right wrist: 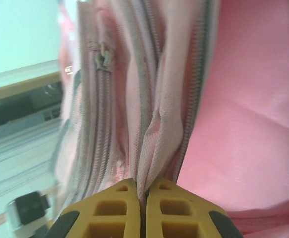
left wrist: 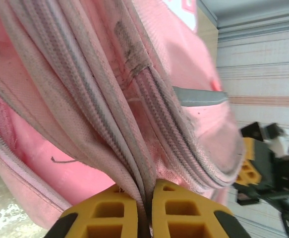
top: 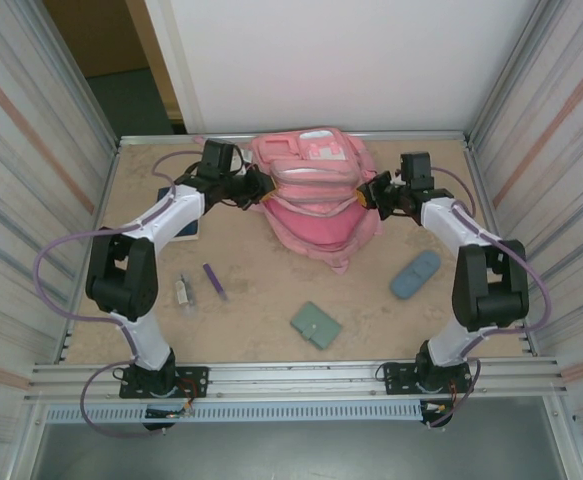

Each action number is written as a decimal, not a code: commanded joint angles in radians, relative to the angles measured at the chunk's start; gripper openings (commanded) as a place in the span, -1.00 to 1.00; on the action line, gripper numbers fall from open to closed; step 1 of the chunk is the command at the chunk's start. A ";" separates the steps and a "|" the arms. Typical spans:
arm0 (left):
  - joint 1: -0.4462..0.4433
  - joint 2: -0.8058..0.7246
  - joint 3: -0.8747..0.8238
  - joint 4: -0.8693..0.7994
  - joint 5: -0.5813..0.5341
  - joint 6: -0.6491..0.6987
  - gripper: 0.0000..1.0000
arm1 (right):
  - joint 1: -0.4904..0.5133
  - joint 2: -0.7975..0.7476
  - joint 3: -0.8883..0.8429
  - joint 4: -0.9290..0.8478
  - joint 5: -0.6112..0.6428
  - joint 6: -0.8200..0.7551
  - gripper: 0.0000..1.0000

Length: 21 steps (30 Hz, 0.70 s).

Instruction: Pack books, pencil case, and school supplies into a backpack

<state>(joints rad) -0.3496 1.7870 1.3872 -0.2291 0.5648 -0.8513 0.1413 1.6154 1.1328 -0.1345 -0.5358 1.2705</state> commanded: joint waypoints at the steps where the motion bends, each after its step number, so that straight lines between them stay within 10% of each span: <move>1: 0.008 -0.025 0.075 0.003 -0.015 0.115 -1.00 | 0.029 -0.107 0.042 0.074 0.026 0.036 -1.00; 13: 0.035 0.046 0.126 -0.010 -0.072 0.195 -0.98 | 0.046 -0.223 0.029 0.076 0.076 -0.065 -1.00; 21: 0.120 -0.039 -0.098 -0.030 -0.107 0.210 -0.32 | 0.142 -0.275 -0.234 0.042 0.216 -0.247 -0.96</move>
<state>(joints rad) -0.2901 1.7996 1.3460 -0.2504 0.5201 -0.6674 0.2516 1.3739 0.9504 -0.1127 -0.3668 1.1442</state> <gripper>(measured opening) 0.319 0.064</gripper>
